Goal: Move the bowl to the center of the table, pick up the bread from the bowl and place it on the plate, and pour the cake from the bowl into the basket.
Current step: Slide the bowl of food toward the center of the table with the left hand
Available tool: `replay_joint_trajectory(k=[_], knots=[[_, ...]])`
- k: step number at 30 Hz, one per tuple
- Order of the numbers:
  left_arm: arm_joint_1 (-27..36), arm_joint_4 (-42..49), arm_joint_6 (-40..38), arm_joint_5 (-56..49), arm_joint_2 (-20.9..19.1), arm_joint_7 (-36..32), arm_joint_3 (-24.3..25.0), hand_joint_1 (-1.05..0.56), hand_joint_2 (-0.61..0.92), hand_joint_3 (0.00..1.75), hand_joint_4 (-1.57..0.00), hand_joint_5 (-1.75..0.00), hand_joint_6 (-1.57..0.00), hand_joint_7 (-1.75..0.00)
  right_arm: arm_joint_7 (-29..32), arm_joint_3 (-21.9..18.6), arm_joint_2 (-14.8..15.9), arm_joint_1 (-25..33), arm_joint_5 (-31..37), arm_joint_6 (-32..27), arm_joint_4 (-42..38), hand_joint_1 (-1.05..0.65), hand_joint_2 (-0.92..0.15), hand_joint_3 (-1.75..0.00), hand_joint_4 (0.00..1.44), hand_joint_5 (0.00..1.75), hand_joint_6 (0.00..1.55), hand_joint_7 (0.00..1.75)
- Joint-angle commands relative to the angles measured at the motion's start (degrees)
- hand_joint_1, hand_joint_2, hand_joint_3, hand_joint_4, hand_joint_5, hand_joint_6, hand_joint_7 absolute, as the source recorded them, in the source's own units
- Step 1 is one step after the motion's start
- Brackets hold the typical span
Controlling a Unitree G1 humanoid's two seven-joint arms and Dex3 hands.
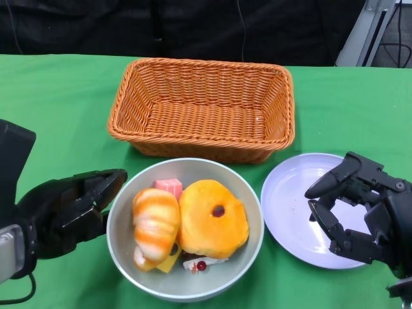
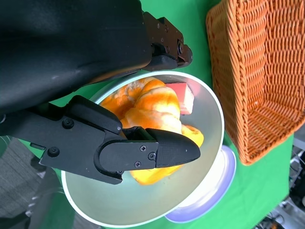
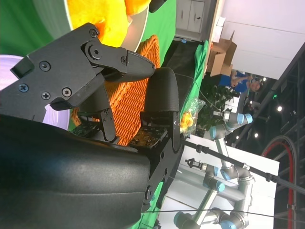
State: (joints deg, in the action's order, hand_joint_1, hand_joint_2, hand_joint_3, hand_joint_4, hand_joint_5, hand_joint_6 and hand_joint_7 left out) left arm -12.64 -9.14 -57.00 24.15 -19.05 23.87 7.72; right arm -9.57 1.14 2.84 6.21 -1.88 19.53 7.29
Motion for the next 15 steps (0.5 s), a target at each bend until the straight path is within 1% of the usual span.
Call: replay_joint_trajectory(k=[1, 15], knots=[[0.31, -1.44, 0.10, 0.67, 0.59, -0.88, 0.13, -0.73, 0.92, 0.49, -0.23, 0.00, -0.18, 0.00, 0.22, 0.02, 0.11, -0.19, -0.27, 0.80, 0.26, -0.16, -0.51, -0.90, 0.70, 1.51, 0.71, 1.22], [0.48, -1.44, 0.89, 0.32, 2.90, -2.85, 0.21, -0.74, 0.92, 0.49, -0.21, 0.00, -0.18, -0.01, 0.48, 0.11, 0.13, -0.38, 0.33, 1.72, -0.22, -0.14, -0.50, -0.93, 0.71, 1.51, 0.72, 1.21]])
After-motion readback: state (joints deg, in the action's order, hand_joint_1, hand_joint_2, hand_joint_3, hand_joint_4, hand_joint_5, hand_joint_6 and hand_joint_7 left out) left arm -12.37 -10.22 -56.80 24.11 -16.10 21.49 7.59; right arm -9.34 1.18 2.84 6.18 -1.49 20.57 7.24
